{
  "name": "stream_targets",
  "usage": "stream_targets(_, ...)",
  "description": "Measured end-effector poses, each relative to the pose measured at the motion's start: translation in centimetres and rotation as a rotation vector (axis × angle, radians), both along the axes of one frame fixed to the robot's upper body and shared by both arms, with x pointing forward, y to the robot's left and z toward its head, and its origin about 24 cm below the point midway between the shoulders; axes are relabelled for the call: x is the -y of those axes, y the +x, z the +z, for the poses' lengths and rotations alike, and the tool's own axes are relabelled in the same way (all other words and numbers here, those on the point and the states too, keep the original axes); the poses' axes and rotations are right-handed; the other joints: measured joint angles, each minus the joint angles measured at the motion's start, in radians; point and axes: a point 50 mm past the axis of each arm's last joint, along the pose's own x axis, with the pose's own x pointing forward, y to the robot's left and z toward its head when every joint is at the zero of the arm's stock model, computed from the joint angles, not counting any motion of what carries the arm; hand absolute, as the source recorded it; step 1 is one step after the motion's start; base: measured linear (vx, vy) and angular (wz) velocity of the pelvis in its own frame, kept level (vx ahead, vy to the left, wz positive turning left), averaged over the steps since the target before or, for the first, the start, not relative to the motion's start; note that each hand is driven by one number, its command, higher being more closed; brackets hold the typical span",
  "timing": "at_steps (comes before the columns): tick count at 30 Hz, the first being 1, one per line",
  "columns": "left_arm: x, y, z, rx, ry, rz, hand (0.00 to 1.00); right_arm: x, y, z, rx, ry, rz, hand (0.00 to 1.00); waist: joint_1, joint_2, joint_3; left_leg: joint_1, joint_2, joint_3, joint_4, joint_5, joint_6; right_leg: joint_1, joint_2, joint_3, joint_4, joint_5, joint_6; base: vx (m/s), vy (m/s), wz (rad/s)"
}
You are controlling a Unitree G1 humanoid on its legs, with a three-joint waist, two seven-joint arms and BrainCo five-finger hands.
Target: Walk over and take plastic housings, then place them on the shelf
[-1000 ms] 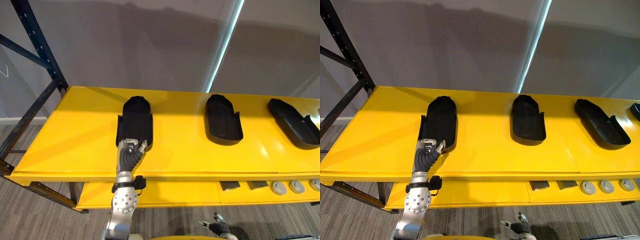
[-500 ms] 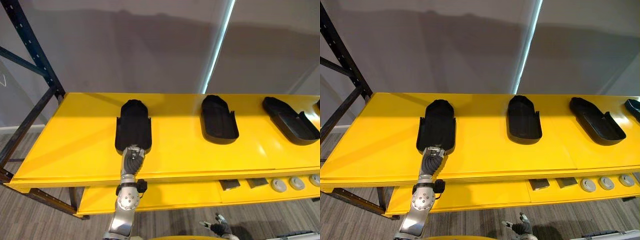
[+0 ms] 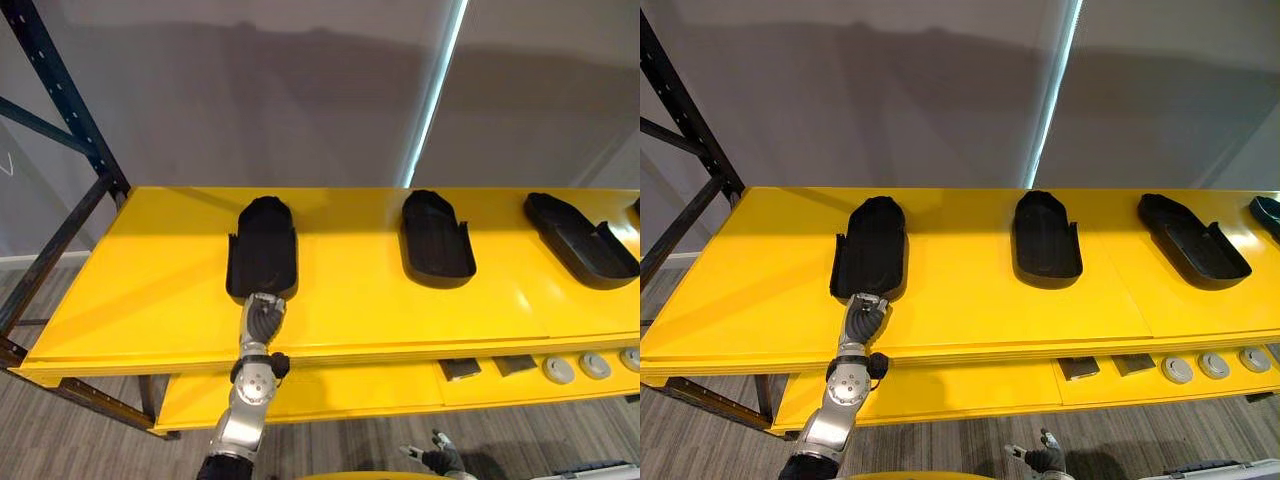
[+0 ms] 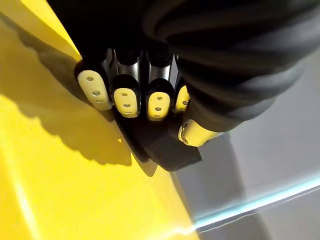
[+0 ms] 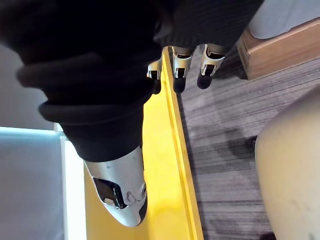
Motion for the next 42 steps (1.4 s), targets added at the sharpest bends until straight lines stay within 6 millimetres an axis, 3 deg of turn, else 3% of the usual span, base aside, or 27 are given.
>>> stream_targets(14,-2.1,2.0,0.6,0.022,0.064,0.048,1.0,-0.1,0.9,-0.1,-0.004,-0.004,0.029,0.0,-0.049,-0.006,0.003,0.003,-0.012,-0.001,-0.018,0.009,0.003,0.008,-0.002,0.002,-0.031,0.014,0.0,0.01,0.001,0.0)
stream_targets(21,-1.9,1.9,1.2,0.047,0.035,0.036,1.0,-0.3,1.1,-0.2,-0.01,0.002,0.034,0.0,-0.049,-0.013,0.017,0.012,-0.014,-0.003,-0.02,0.009,0.003,0.022,-0.005,0.001,-0.042,0.022,0.0,-0.01,0.001,-0.01)
stream_targets(24,-1.8,0.9,4.4,0.172,-0.043,-0.019,1.0,-0.3,1.3,-0.2,-0.003,0.002,0.034,0.0,-0.048,-0.015,0.027,0.008,-0.014,-0.008,-0.018,0.009,0.004,0.027,-0.005,0.0,-0.039,0.021,0.0,0.02,-0.006,0.04)
stream_targets(28,-1.8,-0.8,11.3,0.511,-0.108,-0.088,1.0,-0.2,1.1,-0.2,-0.01,0.001,0.035,0.0,-0.023,-0.011,0.032,0.009,-0.012,-0.031,-0.018,0.009,0.004,0.041,-0.004,-0.012,-0.037,0.021,0.0,0.01,-0.008,0.16)
stream_targets(29,-2.1,-1.1,12.0,0.55,-0.113,-0.081,1.0,-0.2,1.1,-0.2,-0.01,0.0,0.035,0.0,-0.02,-0.01,0.033,0.006,-0.011,-0.035,-0.018,0.008,0.004,0.043,-0.003,-0.014,-0.035,0.02,0.0,-0.02,-0.01,0.17)
stream_targets(32,-5.6,-3.5,14.8,0.735,-0.124,0.065,1.0,0.1,1.1,-0.2,-0.012,-0.004,0.035,0.0,-0.007,0.0,0.04,0.0,-0.012,-0.058,-0.012,-0.001,0.005,0.046,-0.004,-0.028,-0.014,0.0,0.005,-0.03,-0.014,0.21)
stream_targets(36,-9.8,-6.6,14.1,0.757,-0.128,0.314,1.0,0.3,0.8,-0.3,-0.017,-0.003,0.005,0.0,0.007,0.007,0.044,0.002,-0.013,-0.093,-0.012,0.0,0.007,0.059,-0.008,-0.067,0.002,-0.016,0.003,-0.02,-0.022,0.31)
stream_targets(39,-12.4,-9.6,12.2,0.68,-0.137,0.489,1.0,0.1,0.8,-0.3,-0.019,0.002,0.002,0.0,0.017,0.006,0.045,-0.001,-0.013,-0.106,-0.011,-0.001,0.005,0.06,-0.02,-0.091,0.021,-0.036,0.003,-0.01,0.0,0.23)
stream_targets(41,-13.4,-10.5,9.8,0.563,-0.157,0.557,1.0,0.3,0.6,-0.1,-0.007,-0.006,0.0,0.0,0.043,0.005,0.045,-0.01,-0.013,-0.105,0.007,-0.007,0.008,0.06,-0.019,-0.097,0.024,-0.04,0.002,-0.01,-0.017,0.09)
stream_targets(42,-13.9,-10.7,7.3,0.435,-0.176,0.59,1.0,0.3,0.7,0.0,-0.002,-0.006,0.003,0.0,0.054,0.002,0.044,-0.023,-0.013,-0.108,0.03,-0.017,0.009,0.06,-0.022,-0.106,0.025,-0.04,0.002,-0.01,-0.012,0.06)
